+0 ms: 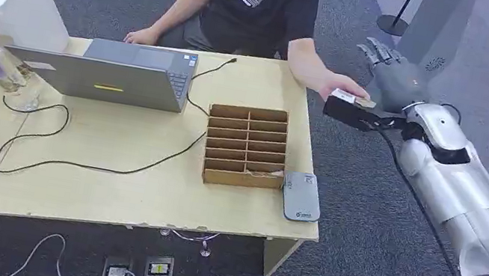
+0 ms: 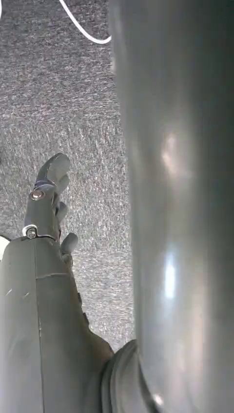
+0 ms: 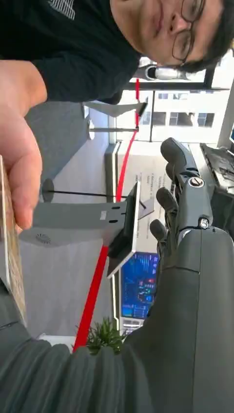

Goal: Pass the card to the sensor for recognition and then transmit it.

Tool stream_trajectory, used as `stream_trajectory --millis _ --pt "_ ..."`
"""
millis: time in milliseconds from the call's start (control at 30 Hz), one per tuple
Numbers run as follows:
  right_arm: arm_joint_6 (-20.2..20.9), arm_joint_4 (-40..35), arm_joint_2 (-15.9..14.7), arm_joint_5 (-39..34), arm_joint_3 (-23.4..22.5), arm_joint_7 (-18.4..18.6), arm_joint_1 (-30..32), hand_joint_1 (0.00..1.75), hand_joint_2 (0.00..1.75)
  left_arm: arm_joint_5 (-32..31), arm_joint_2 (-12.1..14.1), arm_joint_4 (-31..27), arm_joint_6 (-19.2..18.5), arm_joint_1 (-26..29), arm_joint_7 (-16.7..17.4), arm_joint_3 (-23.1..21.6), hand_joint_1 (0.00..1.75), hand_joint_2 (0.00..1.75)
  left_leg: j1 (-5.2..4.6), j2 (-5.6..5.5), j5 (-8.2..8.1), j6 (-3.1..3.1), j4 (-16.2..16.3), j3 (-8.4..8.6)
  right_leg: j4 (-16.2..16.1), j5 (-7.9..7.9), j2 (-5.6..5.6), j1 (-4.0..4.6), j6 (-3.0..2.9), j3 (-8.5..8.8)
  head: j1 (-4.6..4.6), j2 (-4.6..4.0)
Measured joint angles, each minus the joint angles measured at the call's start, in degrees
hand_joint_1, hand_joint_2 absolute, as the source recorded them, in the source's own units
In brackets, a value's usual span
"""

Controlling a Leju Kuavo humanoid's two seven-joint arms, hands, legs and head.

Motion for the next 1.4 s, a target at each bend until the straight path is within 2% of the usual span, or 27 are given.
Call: stream_trajectory --millis 33,833,1267,1400 --pt "-0.02 0.02 0.18 0.33 -0.27 0.0 0.14 1.75 1.75 -0.02 -0.02 0.0 0.0 0.0 0.0 0.0 0.0 0.0 0.0 0.0 0.0 0.0 0.0 0.0 0.0 0.0 0.0 0.0 0.0 0.0 0.0 0.0" --pt "0.31 0.0 1.44 3.52 -5.42 -0.63 1.47 1.75 1.75 0.79 0.0 0.0 0.04 -0.19 0.0 -0.26 0.0 0.0 0.0 0.01 0.0 0.0 0.0 0.02 0.0 0.0 0.02 0.0 0.0 -0.02 0.0 0.0" --pt "0.55 -1.4 0.22 2.75 -8.0 -0.04 4.53 1.75 1.75 1.03 0.0 0.0 0.13 -0.06 0.02 -0.26 0.0 0.0 0.0 0.09 -0.01 -0.01 0.01 0.04 -0.01 0.0 0.06 0.0 0.0 -0.04 -0.02 0.0" --pt "0.72 -3.24 -1.51 1.18 -9.21 1.49 7.83 1.75 1.75 1.55 0.0 0.0 0.33 -0.01 0.33 -0.26 0.0 0.0 0.01 0.01 -0.01 -0.01 0.01 0.03 -0.02 0.0 0.01 0.01 0.0 -0.01 0.02 0.0"
